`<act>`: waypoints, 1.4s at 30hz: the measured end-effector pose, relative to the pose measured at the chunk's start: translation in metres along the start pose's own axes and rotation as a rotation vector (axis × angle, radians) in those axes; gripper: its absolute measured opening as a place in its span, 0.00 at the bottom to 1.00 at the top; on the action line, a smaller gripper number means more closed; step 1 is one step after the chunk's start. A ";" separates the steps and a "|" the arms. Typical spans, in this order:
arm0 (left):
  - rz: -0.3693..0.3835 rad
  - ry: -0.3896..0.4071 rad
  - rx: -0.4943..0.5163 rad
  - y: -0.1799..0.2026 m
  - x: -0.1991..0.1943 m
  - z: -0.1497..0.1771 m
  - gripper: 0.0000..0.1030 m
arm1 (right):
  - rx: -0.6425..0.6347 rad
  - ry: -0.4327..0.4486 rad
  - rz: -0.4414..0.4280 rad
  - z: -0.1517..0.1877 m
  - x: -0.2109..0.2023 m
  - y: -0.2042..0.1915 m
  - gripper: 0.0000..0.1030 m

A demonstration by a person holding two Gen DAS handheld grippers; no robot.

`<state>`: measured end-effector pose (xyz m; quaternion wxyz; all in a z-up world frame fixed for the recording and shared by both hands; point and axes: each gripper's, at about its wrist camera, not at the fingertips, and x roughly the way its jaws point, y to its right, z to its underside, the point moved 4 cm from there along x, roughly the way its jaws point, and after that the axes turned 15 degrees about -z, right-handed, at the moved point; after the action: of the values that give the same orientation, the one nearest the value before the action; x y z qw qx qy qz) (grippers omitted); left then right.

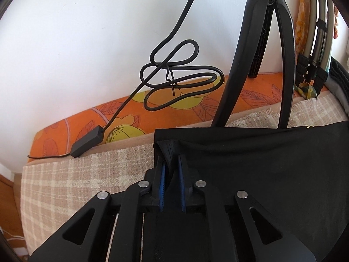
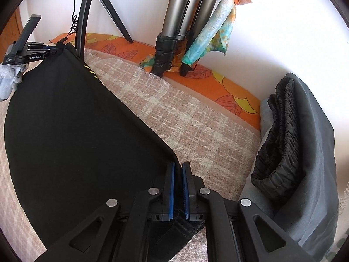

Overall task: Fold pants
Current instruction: 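Lift both held hems and carry them over onto the waistband, then open both grippers and lift them off the folded pants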

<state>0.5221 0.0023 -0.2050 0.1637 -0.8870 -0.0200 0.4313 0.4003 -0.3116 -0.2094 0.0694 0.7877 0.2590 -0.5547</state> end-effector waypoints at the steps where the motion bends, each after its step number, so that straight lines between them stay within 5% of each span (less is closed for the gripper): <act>1: -0.001 0.015 -0.001 0.001 -0.002 -0.001 0.03 | 0.001 0.001 0.000 0.001 0.000 -0.001 0.02; 7: -0.036 0.086 -0.015 -0.008 -0.012 -0.016 0.01 | 0.025 0.043 0.022 0.002 -0.008 0.001 0.00; 16: -0.094 0.054 0.022 0.004 0.014 -0.030 0.02 | 0.066 0.037 0.071 0.000 0.002 0.008 0.00; 19: -0.136 0.046 0.037 0.004 0.016 -0.033 0.06 | 0.065 0.035 0.079 0.000 0.003 0.007 0.00; 20: -0.147 0.044 0.031 0.004 0.015 -0.035 0.14 | 0.073 0.039 0.076 -0.001 0.002 0.008 0.00; 22: -0.142 0.035 -0.008 -0.003 0.008 -0.035 0.27 | 0.078 0.045 0.084 0.000 -0.002 0.007 0.10; 23: -0.131 0.038 -0.024 -0.007 0.003 -0.035 0.28 | 0.080 0.044 0.104 0.001 -0.006 0.007 0.31; 24: -0.129 0.044 -0.028 -0.011 -0.002 -0.036 0.28 | 0.082 0.050 0.121 0.001 -0.009 0.008 0.41; 28: -0.130 0.086 -0.012 -0.020 -0.034 -0.031 0.31 | 0.089 0.115 0.142 0.004 -0.040 0.002 0.40; 34: 0.013 0.153 -0.019 -0.030 -0.107 0.009 0.35 | 0.030 0.196 0.097 0.008 -0.089 -0.044 0.41; 42: 0.159 0.158 0.079 -0.020 -0.168 0.083 0.39 | -0.080 0.210 -0.149 0.017 -0.094 -0.161 0.44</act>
<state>0.3552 0.0139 -0.1191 0.1649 -0.9099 0.0804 0.3721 0.2847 -0.2116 -0.1014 0.0317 0.8166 0.3446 -0.4621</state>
